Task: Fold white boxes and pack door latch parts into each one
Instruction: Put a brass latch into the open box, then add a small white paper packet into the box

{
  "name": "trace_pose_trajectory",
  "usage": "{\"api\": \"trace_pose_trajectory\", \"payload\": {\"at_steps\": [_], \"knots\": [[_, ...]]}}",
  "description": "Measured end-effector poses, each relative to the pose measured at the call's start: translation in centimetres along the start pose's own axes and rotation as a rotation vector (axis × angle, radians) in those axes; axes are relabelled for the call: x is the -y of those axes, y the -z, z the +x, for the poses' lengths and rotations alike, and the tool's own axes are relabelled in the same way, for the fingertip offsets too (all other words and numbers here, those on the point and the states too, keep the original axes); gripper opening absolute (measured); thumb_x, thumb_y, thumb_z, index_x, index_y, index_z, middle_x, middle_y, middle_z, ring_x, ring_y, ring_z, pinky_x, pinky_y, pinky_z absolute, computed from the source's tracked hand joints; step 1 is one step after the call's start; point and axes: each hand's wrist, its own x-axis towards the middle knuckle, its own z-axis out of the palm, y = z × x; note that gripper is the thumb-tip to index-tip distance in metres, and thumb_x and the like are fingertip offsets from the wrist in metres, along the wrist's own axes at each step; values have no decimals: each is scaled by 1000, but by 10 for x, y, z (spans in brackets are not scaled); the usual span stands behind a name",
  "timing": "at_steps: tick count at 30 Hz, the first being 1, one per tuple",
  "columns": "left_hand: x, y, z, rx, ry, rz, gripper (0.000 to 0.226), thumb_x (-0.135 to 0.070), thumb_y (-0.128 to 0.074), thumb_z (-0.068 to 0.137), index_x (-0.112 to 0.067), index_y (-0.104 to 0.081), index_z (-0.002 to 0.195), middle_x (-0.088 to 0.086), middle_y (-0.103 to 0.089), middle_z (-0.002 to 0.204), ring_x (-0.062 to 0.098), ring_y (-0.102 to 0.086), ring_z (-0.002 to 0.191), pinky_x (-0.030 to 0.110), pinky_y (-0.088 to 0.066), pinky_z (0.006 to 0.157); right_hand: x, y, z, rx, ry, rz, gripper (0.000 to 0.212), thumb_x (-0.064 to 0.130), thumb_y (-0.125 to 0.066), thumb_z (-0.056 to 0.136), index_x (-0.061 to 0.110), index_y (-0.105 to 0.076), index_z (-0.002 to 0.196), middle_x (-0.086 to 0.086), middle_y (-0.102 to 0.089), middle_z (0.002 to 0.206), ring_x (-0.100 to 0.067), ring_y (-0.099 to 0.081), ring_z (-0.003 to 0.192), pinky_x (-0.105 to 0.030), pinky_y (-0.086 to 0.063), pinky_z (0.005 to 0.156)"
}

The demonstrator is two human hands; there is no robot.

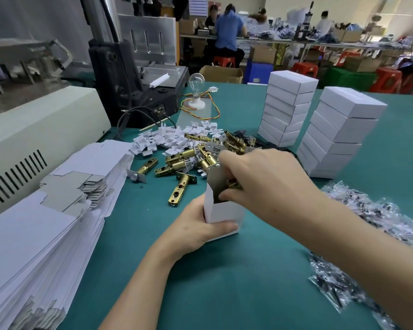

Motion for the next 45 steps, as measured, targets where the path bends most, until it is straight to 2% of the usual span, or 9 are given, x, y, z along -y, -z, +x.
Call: {"api": "trace_pose_trajectory", "payload": {"at_steps": [5, 9, 15, 20, 25, 31, 38, 43, 45], "knots": [[1, 0, 1, 1, 18, -1, 44, -17, -81, 83, -21, -65, 123, 10, -71, 120, 29, -66, 116, 32, -56, 93, 1, -6, -4, 64, -21, -13, 16, 36, -53, 103, 21, -55, 96, 3, -63, 98, -25, -57, 95, -32, -33, 63], [1, 0, 2, -2, 21, -4, 39, -17, -82, 81, -27, -67, 116, 9, -71, 116, 27, -68, 112, 37, -57, 93, 0, -8, -6, 76, 31, -19, 29, 45, -45, 106, 27, -68, 104, 8, -66, 104, -19, -57, 104, -30, -39, 66], [-2, 1, 0, 27, 14, -5, 41, -19, -83, 81, -40, -70, 113, -13, -73, 108, 6, -67, 103, 23, -55, 88, -59, -12, 2, -482, -155, 342, 45, 51, -55, 99, 17, -68, 74, 7, -59, 60, -21, -53, 58, -34, -44, 54], [-3, 0, 1, 26, 4, 0, 39, -20, -84, 80, -44, -70, 109, -17, -74, 104, 2, -67, 99, 20, -55, 88, -132, -59, 35, 19, -399, 135, 29, 19, -49, 107, 16, -71, 125, -9, -74, 120, -34, -65, 111, -43, -56, 87], [-5, 0, 1, 24, 17, -5, 42, -15, -83, 81, -46, -71, 107, -19, -74, 104, -1, -67, 98, 17, -54, 85, -145, -92, 44, 165, -402, 118, 32, 23, -60, 101, 20, -64, 132, -9, -70, 127, -32, -63, 117, -42, -55, 92], [-6, -2, 3, 57, 48, -13, 39, -7, -80, 86, -30, -69, 115, -14, -72, 104, 2, -65, 98, 19, -54, 86, -96, -64, 96, -15, -158, 257, 32, 43, -61, 101, 16, -75, 89, -2, -72, 83, -26, -65, 84, -37, -53, 71], [-3, -3, 5, 73, 56, -51, 35, -10, -76, 84, -15, -65, 117, -7, -65, 100, 8, -60, 94, 23, -52, 84, -11, -59, 204, 259, 253, 185, 39, 8, -48, 104, 18, -63, 139, -6, -65, 136, -27, -58, 124, -30, -46, 97], [7, -3, 8, 11, 98, -96, 39, -15, -76, 84, -22, -71, 122, -2, -75, 114, 13, -70, 108, 31, -55, 95, 54, -81, 250, 338, 433, 5, 36, 9, -51, 100, 9, -65, 134, -9, -66, 131, -32, -60, 123, -40, -53, 98], [9, -3, 8, -3, 89, -92, 40, -15, -77, 87, -33, -71, 123, -6, -76, 122, 12, -70, 117, 33, -56, 101, 75, -93, 261, 355, 449, -66, 27, 6, -50, 99, 4, -67, 120, -10, -68, 117, -34, -64, 110, -38, -57, 77]]}}
